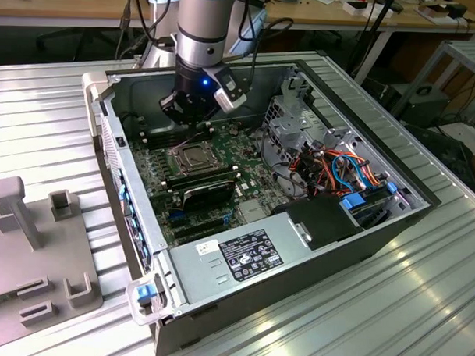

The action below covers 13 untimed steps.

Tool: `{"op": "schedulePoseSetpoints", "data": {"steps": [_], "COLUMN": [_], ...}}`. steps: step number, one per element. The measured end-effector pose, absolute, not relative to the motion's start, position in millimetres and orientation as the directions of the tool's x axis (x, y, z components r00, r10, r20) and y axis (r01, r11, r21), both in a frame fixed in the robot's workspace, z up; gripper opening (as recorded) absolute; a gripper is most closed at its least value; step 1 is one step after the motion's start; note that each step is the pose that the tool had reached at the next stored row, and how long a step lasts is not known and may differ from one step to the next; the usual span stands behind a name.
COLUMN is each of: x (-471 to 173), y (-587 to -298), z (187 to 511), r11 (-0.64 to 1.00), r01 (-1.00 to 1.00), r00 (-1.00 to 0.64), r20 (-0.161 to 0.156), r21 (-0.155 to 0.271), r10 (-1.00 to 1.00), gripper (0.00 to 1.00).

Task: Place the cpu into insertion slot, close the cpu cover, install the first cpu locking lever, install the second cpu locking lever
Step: 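Install the first cpu locking lever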

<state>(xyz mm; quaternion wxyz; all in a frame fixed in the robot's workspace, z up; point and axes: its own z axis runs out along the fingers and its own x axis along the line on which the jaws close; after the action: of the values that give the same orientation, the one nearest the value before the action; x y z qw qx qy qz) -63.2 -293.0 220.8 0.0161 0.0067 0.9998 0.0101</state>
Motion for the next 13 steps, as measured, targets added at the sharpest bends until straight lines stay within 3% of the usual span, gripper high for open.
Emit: {"op": "schedulePoseSetpoints", "data": {"steps": [13], "x": [-52], "y": [-293], "z": [210], "r11": [1.0], "r01": [0.013], "r00": [-0.999], "r20": [-0.032], "r21": [0.02], "r10": [0.014], "gripper": [0.11]}}
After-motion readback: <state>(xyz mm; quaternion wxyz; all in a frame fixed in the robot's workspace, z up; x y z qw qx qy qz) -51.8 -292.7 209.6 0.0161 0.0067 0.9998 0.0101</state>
